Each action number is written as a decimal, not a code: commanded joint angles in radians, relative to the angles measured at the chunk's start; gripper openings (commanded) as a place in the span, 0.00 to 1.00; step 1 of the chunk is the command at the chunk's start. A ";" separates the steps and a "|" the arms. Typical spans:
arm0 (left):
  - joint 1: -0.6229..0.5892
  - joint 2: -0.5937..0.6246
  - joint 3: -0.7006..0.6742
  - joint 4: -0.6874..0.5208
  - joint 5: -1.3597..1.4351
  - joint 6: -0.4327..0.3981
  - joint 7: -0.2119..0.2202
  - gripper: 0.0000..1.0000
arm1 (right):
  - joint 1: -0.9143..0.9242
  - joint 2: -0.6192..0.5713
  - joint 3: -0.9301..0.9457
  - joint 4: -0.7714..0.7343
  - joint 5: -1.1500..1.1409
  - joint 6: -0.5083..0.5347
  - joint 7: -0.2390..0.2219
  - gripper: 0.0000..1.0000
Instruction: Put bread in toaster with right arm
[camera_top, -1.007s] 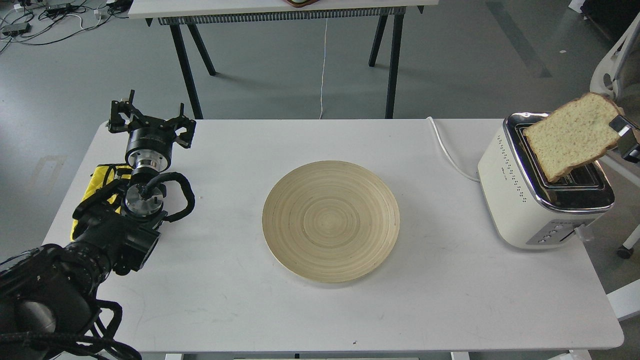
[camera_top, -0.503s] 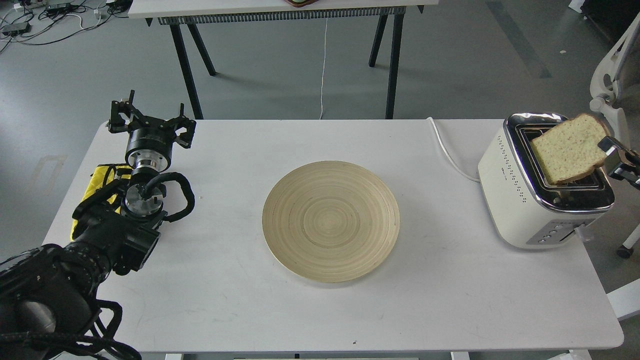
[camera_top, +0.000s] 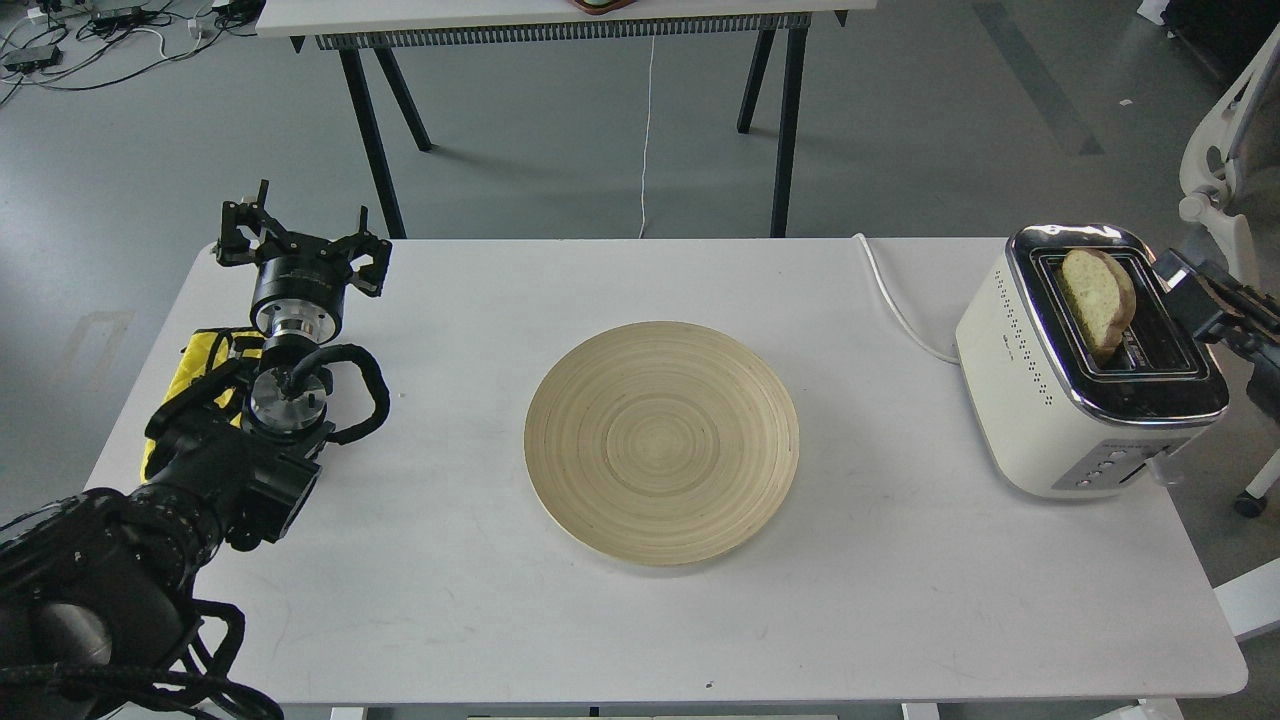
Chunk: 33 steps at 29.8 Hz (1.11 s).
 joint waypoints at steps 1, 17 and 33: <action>0.000 0.000 0.000 0.000 0.000 0.000 0.000 1.00 | 0.002 0.013 0.104 0.106 0.169 0.000 0.000 0.99; 0.000 0.000 0.000 0.000 0.000 0.000 0.000 1.00 | -0.006 0.700 0.340 -0.169 0.682 0.500 0.099 0.99; 0.000 0.000 0.002 0.000 0.000 0.000 0.000 1.00 | -0.022 0.846 0.487 -0.550 0.880 0.949 0.121 0.99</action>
